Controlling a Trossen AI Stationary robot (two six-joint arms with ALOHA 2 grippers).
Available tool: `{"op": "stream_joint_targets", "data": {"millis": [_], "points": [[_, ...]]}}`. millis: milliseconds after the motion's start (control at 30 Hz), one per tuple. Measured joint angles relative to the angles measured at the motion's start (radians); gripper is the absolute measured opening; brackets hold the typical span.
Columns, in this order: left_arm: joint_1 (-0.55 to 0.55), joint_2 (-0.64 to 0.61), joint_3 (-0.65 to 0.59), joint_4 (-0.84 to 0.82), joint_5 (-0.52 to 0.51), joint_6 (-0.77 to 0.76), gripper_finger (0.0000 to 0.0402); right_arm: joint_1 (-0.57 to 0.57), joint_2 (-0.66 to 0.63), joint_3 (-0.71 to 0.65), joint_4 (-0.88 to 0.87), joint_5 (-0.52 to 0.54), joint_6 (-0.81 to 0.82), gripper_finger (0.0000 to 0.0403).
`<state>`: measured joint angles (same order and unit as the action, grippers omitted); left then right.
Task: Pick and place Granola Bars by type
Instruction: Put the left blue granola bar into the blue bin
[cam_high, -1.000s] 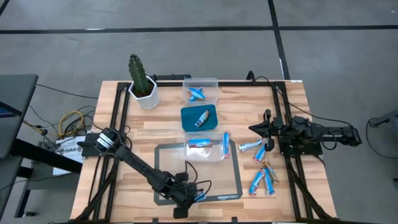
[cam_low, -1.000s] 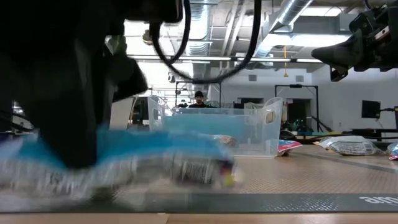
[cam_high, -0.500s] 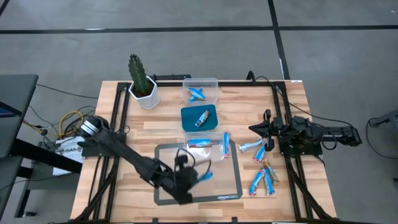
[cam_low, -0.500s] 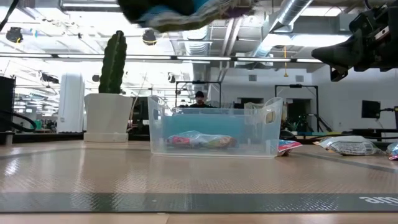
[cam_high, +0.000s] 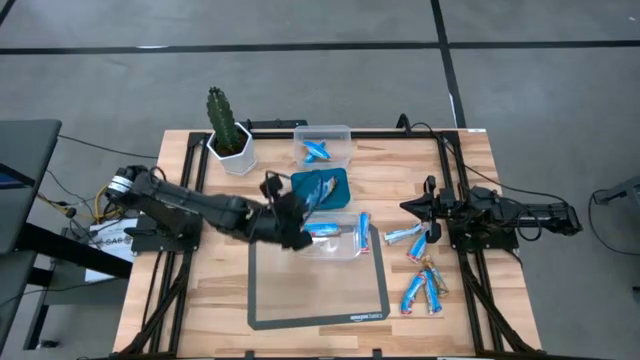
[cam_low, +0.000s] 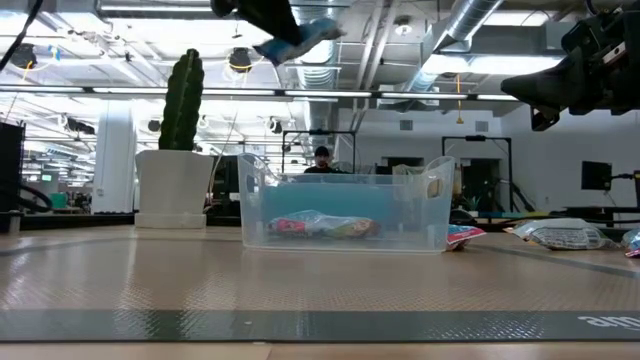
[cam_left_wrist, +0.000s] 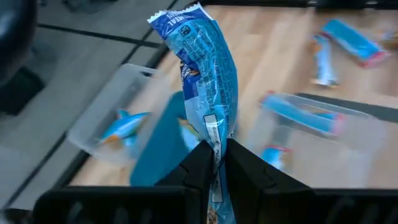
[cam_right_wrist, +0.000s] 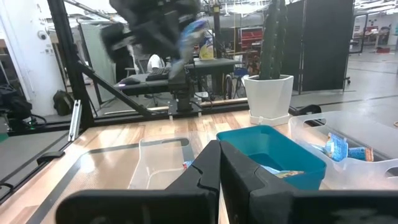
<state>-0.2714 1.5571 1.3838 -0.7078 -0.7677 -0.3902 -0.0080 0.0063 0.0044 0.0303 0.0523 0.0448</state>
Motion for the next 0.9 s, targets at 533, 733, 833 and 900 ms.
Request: {"op": "stream_joint_targets", "data": {"millis": [533,733,833,900], "points": [[0.186,-0.005,0.0,-0.02,0.001,0.155,0.0036,0.0,0.0,0.0,0.0,0.0,0.0,0.0],[0.226,-0.004,0.0,-0.019,0.001,0.163,0.0036,0.0,0.0,0.0,0.0,0.0,0.0,0.0],[0.243,0.001,-0.001,-0.019,0.003,0.176,0.0036,0.0,0.0,0.0,0.0,0.0,0.0,0.0],[0.251,0.0,-0.008,-0.005,0.003,0.192,0.0036,0.0,0.0,0.0,0.0,0.0,0.0,0.0]]}}
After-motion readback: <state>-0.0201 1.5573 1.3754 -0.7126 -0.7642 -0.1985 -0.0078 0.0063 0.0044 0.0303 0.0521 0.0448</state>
